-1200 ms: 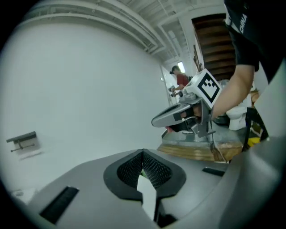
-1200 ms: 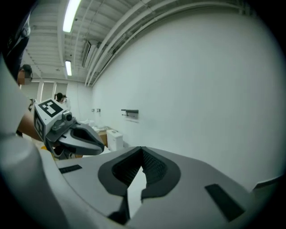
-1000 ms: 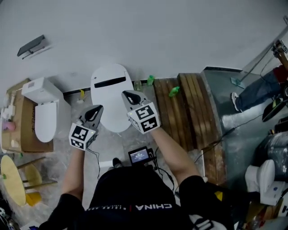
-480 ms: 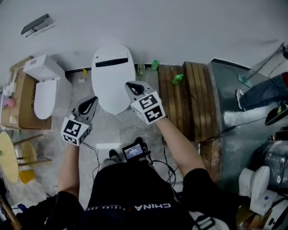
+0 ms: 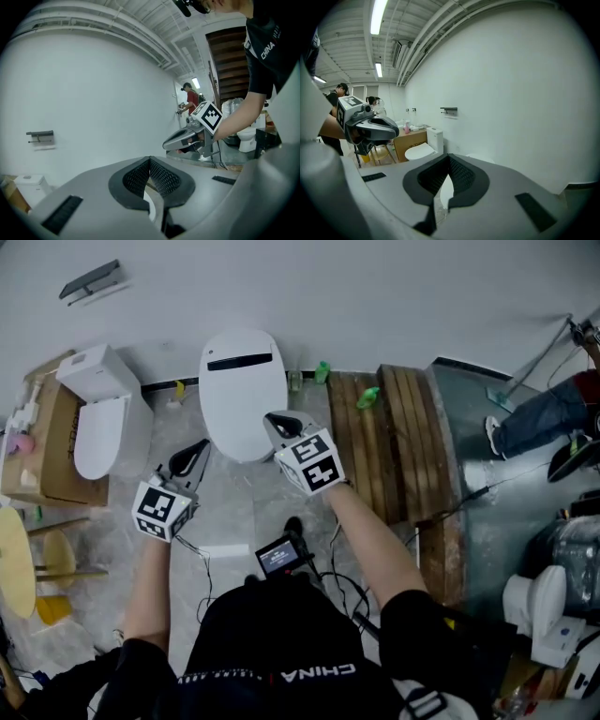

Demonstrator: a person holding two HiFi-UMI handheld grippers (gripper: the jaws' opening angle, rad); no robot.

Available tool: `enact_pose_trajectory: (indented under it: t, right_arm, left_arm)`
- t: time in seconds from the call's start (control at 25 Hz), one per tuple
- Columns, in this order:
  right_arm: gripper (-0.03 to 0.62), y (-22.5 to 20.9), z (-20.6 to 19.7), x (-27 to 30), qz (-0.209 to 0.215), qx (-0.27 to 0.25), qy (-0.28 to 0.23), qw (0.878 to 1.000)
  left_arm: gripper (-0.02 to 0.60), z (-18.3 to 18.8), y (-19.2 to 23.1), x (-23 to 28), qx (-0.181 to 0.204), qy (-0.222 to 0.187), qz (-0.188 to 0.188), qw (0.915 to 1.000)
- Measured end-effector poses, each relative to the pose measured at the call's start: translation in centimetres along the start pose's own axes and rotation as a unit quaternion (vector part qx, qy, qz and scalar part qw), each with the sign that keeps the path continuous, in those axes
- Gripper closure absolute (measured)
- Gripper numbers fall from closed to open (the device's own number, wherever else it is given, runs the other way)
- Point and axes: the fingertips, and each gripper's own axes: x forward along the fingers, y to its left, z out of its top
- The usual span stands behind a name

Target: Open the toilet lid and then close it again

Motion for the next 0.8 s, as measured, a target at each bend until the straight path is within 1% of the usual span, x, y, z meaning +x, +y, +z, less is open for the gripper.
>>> enact_pose_trajectory:
  t: [0.24, 0.44, 0.52, 0.64, 0.8]
  right_arm:
    - [0.582, 7.5, -1.7, -2.3, -0.016, 0.028, 0.008, 0.999]
    - [0.582, 12.9, -3.1, -5.2, -0.021, 0.026, 0.019, 0.999]
    - [0.582, 14.0, -3.5, -6.5, -0.022, 0.024, 0.024, 0.999]
    - [0.582, 14.4, -4.0, -8.5, -0.022, 0.021, 0.029, 0.999]
    - [0.582, 14.3, -4.7, -10.4, -0.016, 0.017, 0.032, 0.999]
  left_arm:
    - [0.572, -2.8, -2.8, -7.3, -0.004, 0.000, -0.020, 0.9998]
    - [0.572, -4.5, -5.7, -11.4, -0.018, 0.003, -0.042, 0.9989]
    - [0.572, -4.9, -6.8, -12.2, -0.021, 0.007, -0.050, 0.9985]
    - [0.572, -5.1, -8.7, -12.5, -0.023, 0.011, -0.056, 0.9981]
    - [0.572, -5.5, -10.8, -12.5, -0.031, 0.021, -0.051, 0.9980]
